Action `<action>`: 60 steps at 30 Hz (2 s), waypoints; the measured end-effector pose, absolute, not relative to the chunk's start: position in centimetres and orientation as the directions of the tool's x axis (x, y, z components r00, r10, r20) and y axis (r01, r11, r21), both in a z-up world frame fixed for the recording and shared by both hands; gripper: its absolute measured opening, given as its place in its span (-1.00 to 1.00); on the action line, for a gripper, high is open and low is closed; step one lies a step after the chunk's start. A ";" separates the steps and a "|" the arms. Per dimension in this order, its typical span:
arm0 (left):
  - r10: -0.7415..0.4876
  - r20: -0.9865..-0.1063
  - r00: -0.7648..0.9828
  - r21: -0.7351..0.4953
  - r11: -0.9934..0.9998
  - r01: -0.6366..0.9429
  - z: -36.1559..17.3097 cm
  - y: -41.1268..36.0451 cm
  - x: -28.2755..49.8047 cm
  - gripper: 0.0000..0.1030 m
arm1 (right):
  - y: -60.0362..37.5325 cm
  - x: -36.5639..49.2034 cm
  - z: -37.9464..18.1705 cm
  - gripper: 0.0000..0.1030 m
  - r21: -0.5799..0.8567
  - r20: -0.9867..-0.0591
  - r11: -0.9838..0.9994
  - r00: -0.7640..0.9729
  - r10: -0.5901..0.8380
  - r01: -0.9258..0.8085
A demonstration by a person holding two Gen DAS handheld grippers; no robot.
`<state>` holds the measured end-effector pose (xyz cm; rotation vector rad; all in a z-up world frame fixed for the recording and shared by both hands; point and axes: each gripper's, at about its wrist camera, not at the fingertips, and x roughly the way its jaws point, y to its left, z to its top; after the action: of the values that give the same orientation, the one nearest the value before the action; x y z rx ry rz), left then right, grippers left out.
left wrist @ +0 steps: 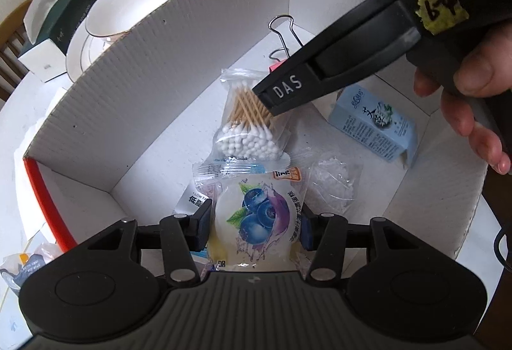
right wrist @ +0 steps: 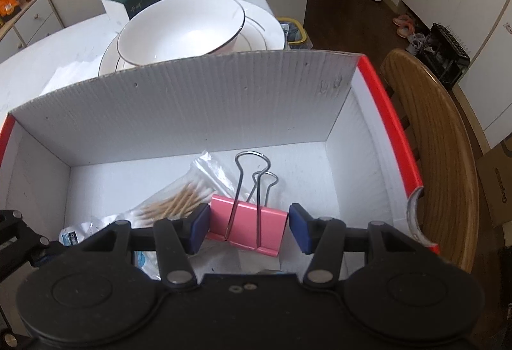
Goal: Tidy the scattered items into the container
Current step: 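Open the left tool to drop the blueberry bag while the right tool releases the clip, then withdraw both tools from the red box toward the remaining table items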
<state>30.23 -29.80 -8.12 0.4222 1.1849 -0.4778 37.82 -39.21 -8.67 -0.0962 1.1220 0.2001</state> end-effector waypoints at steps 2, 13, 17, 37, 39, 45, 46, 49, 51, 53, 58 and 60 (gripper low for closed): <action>-0.135 -0.947 0.292 0.054 0.828 0.558 -8.3 -29.7 30.3 -0.01 | -39.1 37.9 -8.8 0.04 0.025 -0.905 0.977 0.411 0.113 -0.214; -0.167 -0.944 0.284 0.023 0.826 0.563 -8.3 -28.9 30.0 0.19 | -39.7 38.3 -8.9 0.28 0.061 -0.914 0.978 0.383 0.135 -0.198; -0.190 -0.937 0.293 0.007 0.828 0.560 -7.9 -28.5 29.7 0.30 | -39.7 38.0 -8.6 0.31 0.061 -0.909 0.976 0.392 0.140 -0.208; -0.289 -0.859 0.422 -0.045 0.865 0.501 -2.4 -26.6 26.6 0.30 | -40.9 33.1 -2.3 0.37 0.107 -0.831 0.956 0.503 0.237 -0.273; -0.304 -0.846 0.439 -0.054 0.867 0.496 -1.9 -26.4 26.2 0.30 | -41.0 32.5 -1.7 0.37 0.113 -0.823 0.953 0.511 0.249 -0.283; -0.327 -0.808 0.490 -0.077 0.883 0.462 -0.3 -24.7 24.3 0.30 | -40.9 30.4 -0.7 0.39 0.119 -0.808 0.946 0.524 0.268 -0.301; -0.326 -0.804 0.497 -0.072 0.884 0.462 -0.1 -24.5 24.0 0.30 | -40.9 30.1 -0.6 0.39 0.121 -0.807 0.946 0.525 0.270 -0.301; -0.323 -0.789 0.523 -0.059 0.887 0.459 0.3 -23.9 23.2 0.30 | -40.8 29.3 -0.3 0.41 0.114 -0.802 0.945 0.533 0.270 -0.307; -0.325 -0.780 0.535 -0.063 0.891 0.449 0.5 -23.3 22.7 0.30 | -40.6 28.8 -0.2 0.42 0.106 -0.798 0.945 0.540 0.267 -0.310; -0.324 -0.774 0.544 -0.066 0.895 0.440 0.6 -22.8 22.3 0.30 | -40.4 28.3 0.0 0.44 0.105 -0.795 0.944 0.544 0.268 -0.312; -0.323 -0.760 0.564 -0.073 0.905 0.419 0.8 -21.1 21.3 0.30 | -39.6 27.1 0.4 0.52 0.097 -0.786 0.943 0.557 0.270 -0.319; -0.322 -0.755 0.572 -0.074 0.907 0.414 1.0 -20.4 21.0 0.30 | -39.1 26.7 0.5 0.55 0.094 -0.781 0.942 0.562 0.271 -0.323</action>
<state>20.95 -20.42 0.97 0.1151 0.8604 -0.4325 26.66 -39.08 0.50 -0.0621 0.9084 0.3505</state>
